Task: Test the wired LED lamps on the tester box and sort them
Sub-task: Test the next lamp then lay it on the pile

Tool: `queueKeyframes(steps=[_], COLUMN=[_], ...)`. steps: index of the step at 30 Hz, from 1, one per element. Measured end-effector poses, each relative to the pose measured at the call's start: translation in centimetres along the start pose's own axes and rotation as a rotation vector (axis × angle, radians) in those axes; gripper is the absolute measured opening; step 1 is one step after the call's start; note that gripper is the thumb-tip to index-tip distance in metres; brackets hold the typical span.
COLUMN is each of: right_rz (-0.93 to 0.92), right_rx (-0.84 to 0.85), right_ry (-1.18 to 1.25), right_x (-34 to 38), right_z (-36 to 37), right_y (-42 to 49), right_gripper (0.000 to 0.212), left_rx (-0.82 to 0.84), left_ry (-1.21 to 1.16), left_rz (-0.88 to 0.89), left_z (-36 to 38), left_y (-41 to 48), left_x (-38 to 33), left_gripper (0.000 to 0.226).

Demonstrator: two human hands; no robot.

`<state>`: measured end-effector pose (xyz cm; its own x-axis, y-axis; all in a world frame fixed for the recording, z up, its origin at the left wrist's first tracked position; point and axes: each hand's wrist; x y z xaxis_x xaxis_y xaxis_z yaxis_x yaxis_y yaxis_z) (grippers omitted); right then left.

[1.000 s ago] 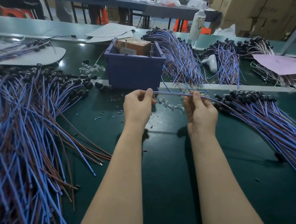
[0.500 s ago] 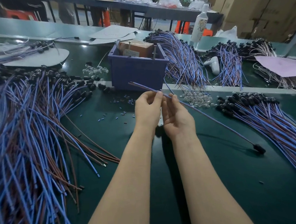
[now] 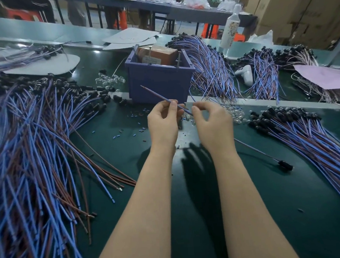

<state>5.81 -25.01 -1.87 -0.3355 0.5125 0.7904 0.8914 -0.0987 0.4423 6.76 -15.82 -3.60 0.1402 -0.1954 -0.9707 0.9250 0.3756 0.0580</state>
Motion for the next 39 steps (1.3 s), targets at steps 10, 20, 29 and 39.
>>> queueKeyframes(steps=[10,20,29,39], right_rz=[0.180,0.273,0.221,0.187], right_rx=[0.079,-0.173,-0.086,-0.059], right_ry=[0.358,0.456,0.391,0.359], right_x=[-1.2,-0.9,-0.4,0.0], right_z=[3.6,4.8,5.0,4.8], right_y=[-0.7,-0.3,-1.1,-1.4], right_gripper=[0.016,0.028,0.037,0.035], left_rx=[-0.042,-0.172,-0.164,-0.183], left_ry=[0.254,0.340,0.475,0.443], left_rz=[0.059,0.084,0.202,0.185], left_z=[-0.5,-0.8,-0.9,-1.1], left_y=[0.7,1.0,1.1,1.3], left_x=[0.8,1.2,1.0,0.7], left_gripper=[0.009,0.015,0.033,0.034])
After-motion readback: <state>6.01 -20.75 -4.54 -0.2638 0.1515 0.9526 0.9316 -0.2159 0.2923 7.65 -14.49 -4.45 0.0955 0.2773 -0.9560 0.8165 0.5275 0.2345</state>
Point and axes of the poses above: each hand's wrist, its own y-axis towards the middle knuckle, its own z-axis out of the palm, x = y × z, and after that the axes turned 12 degrees about y, right-handed
